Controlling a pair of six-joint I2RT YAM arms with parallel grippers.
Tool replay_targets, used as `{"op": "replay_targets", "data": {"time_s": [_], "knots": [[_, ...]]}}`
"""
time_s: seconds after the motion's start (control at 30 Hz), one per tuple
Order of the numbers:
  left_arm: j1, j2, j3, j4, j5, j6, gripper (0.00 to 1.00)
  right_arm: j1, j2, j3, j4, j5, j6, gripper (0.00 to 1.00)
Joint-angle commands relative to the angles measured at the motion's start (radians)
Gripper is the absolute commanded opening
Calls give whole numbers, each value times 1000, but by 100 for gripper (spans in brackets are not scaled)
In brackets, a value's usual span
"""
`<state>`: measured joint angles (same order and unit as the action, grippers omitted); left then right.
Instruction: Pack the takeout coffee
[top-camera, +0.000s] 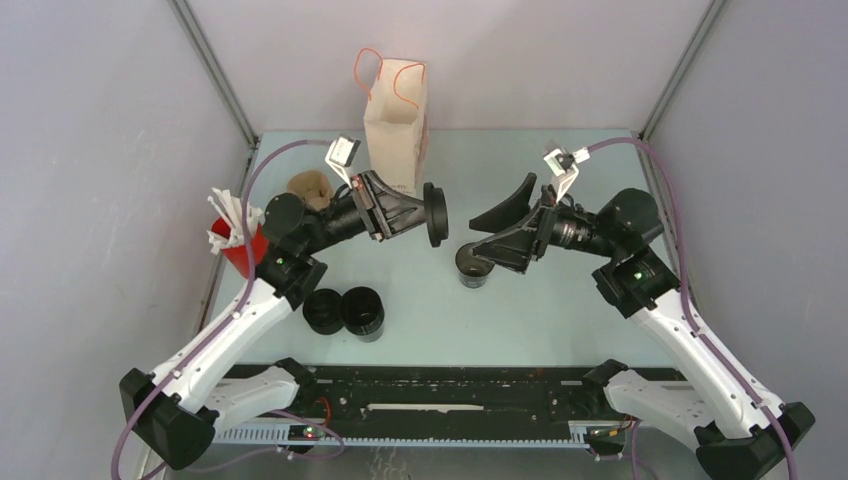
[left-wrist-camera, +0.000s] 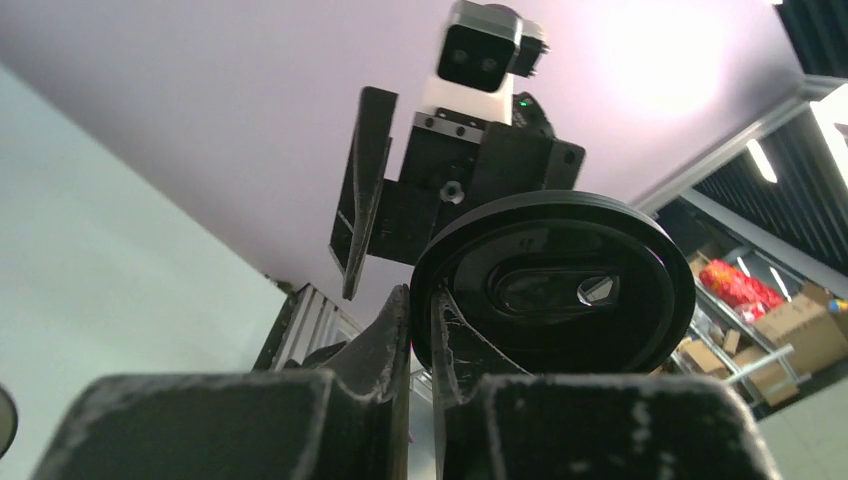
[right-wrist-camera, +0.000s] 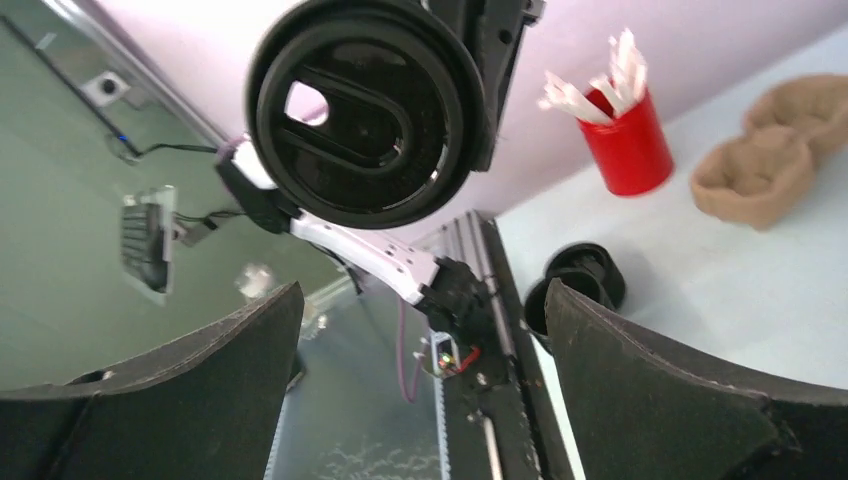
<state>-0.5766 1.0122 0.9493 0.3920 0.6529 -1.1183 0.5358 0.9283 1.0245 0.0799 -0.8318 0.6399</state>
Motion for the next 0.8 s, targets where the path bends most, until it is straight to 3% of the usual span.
{"op": "replay_targets", "data": {"time_s": [0.0, 0.2, 0.5, 0.77], "knots": [[-13, -2, -14, 178, 65, -23, 0, -16, 15, 17, 286, -91, 246, 100], [-17, 19, -22, 150, 41, -17, 0, 4, 72, 21, 418, -69, 380, 100], [-33, 35, -17, 47, -1, 36, 0, 67, 82, 120, 155, 48, 200, 98], [-40, 36, -4, 13, -9, 57, 0, 95, 101, 128, 150, 63, 188, 98]]}}
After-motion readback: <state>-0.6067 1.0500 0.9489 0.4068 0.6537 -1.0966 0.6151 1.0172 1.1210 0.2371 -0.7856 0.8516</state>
